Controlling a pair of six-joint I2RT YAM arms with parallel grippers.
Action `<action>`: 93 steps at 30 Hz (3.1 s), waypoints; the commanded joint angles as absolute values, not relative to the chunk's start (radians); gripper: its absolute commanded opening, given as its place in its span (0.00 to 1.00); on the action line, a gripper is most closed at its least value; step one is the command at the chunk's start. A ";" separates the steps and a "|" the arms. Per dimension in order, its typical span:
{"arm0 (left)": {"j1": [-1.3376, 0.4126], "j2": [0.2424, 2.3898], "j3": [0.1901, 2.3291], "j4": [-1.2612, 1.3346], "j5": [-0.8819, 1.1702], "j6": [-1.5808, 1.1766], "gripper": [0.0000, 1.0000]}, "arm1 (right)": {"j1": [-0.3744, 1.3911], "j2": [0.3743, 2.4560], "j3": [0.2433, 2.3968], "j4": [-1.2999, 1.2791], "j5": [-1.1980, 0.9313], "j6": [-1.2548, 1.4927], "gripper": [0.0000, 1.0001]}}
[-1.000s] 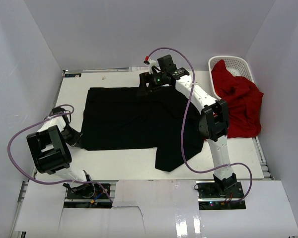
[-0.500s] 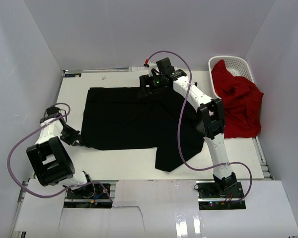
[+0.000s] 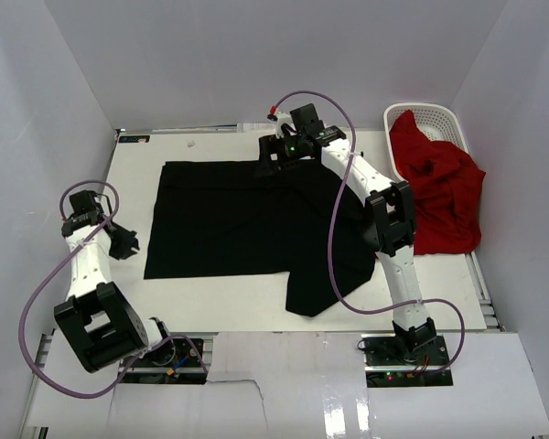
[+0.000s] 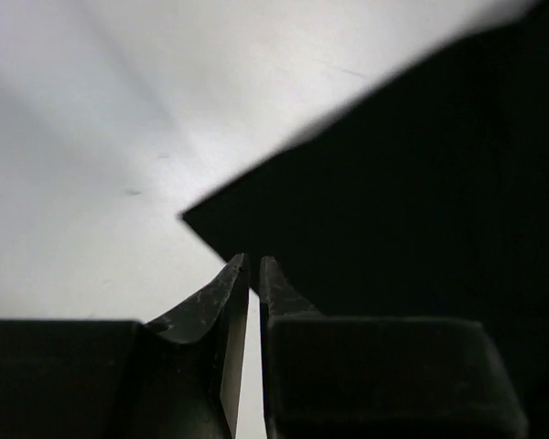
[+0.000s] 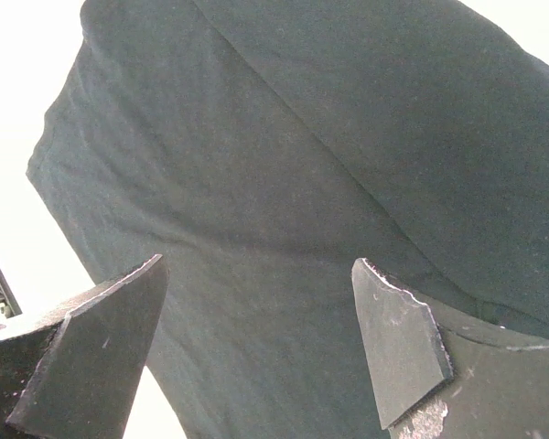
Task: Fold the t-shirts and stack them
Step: Fold the flattened tshirt in 1/3 of the way
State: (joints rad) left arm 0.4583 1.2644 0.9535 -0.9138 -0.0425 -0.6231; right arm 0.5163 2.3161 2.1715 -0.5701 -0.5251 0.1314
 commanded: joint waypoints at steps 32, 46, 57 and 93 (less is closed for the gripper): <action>0.225 2.161 1.709 -0.132 0.589 -0.477 0.50 | 0.348 2.373 2.177 -0.531 -0.273 0.219 0.18; 0.196 2.273 1.818 -0.205 0.454 -0.414 0.48 | 0.319 2.465 2.166 -0.474 -0.325 0.265 0.08; 0.155 2.309 1.853 -0.313 0.217 -0.319 0.43 | 0.302 2.457 2.082 -0.472 -0.301 0.282 0.08; 0.244 2.039 1.571 -0.425 0.241 -0.526 0.61 | 0.295 2.428 1.987 -0.469 -0.321 0.290 0.08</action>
